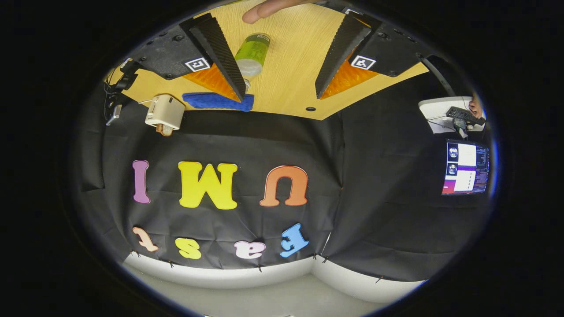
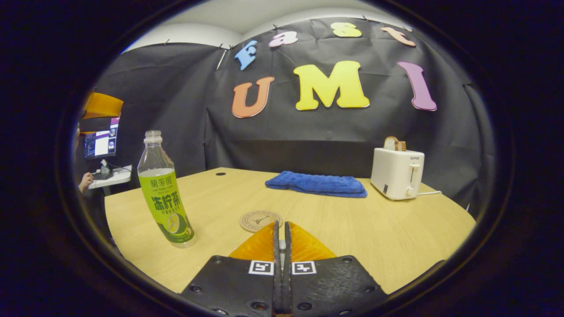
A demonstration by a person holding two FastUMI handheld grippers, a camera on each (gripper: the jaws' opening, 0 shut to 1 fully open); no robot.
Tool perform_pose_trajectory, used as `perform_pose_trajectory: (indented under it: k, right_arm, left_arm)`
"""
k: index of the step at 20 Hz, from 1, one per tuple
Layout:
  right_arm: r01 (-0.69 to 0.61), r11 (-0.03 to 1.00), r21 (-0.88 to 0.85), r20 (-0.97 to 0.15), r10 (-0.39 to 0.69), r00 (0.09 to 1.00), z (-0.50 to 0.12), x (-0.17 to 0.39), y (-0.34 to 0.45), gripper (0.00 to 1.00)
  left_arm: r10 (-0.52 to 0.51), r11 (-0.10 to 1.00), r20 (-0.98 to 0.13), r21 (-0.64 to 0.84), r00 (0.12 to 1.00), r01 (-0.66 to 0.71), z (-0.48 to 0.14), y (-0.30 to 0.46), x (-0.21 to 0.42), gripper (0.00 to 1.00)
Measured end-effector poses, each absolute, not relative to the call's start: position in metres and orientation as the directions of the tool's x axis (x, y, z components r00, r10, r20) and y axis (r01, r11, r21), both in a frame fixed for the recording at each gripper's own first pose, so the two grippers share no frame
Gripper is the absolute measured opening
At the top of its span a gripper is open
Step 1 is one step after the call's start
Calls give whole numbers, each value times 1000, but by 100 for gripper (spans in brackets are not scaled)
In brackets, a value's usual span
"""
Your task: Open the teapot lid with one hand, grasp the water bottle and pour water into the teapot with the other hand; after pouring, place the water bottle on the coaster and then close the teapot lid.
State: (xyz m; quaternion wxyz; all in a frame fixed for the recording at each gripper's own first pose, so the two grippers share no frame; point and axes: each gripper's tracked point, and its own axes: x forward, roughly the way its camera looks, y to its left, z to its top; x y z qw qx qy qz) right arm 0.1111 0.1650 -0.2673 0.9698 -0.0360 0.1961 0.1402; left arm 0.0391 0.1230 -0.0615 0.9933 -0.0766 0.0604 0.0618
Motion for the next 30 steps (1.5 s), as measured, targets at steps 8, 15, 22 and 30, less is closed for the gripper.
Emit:
perform_pose_trajectory:
  k: [8,15,22,30]
  right_arm:
    - [-266,964,-10,-270,253,929,-188,104,143,0]
    - [-240,971,4,-237,234,943,-162,61,105,0]
    - [-249,968,14,-203,247,947,-144,46,91,0]
    - [-212,977,35,-204,214,955,-140,51,74,0]
  left_arm:
    - [30,991,-137,-125,990,-47,-68,107,47,99]
    - [-121,990,-120,-91,985,110,-80,78,54,99]
    - [-202,974,-105,-129,974,188,-125,66,88,100]
    - [-271,953,-122,-172,955,249,-171,53,109,100]
